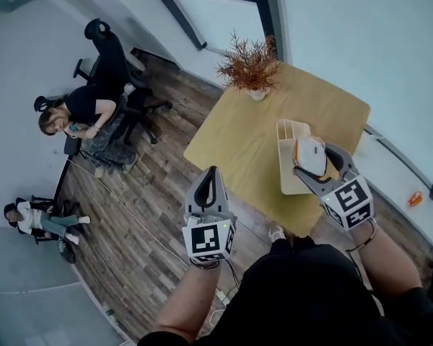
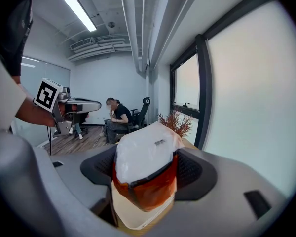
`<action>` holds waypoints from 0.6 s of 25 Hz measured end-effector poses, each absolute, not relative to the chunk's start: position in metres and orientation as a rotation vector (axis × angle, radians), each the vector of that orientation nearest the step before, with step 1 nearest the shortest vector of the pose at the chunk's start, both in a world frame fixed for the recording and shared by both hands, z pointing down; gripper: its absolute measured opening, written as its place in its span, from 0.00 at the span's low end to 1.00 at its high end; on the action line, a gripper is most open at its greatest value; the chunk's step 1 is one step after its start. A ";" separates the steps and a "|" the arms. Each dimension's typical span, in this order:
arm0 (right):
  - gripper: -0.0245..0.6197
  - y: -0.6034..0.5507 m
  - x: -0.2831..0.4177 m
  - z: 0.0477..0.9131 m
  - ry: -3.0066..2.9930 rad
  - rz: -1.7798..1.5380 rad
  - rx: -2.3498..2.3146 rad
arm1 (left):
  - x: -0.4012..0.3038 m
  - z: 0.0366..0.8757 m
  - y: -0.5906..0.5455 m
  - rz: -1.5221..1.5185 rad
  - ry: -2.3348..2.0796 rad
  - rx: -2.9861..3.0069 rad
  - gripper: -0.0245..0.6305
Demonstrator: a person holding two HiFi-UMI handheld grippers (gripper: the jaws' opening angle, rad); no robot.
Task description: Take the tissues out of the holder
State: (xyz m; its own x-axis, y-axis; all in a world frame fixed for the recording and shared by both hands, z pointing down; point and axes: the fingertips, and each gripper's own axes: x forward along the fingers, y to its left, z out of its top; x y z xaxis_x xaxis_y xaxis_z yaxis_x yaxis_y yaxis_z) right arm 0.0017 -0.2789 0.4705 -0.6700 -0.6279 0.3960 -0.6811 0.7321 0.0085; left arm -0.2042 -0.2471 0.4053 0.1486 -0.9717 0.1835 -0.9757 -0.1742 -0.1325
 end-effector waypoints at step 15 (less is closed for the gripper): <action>0.56 -0.283 0.002 0.396 -2.661 0.140 1.041 | -0.201 0.344 -0.252 0.252 -2.073 2.449 0.04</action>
State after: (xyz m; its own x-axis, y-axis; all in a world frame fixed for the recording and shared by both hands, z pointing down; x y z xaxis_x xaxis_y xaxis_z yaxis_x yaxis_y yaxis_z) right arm 0.0020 -0.2831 0.3956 -0.7010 -0.6504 0.2926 -0.6774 0.7355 0.0119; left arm -0.2007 -0.2521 0.3437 0.1596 -0.9847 0.0695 -0.9727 -0.1689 -0.1594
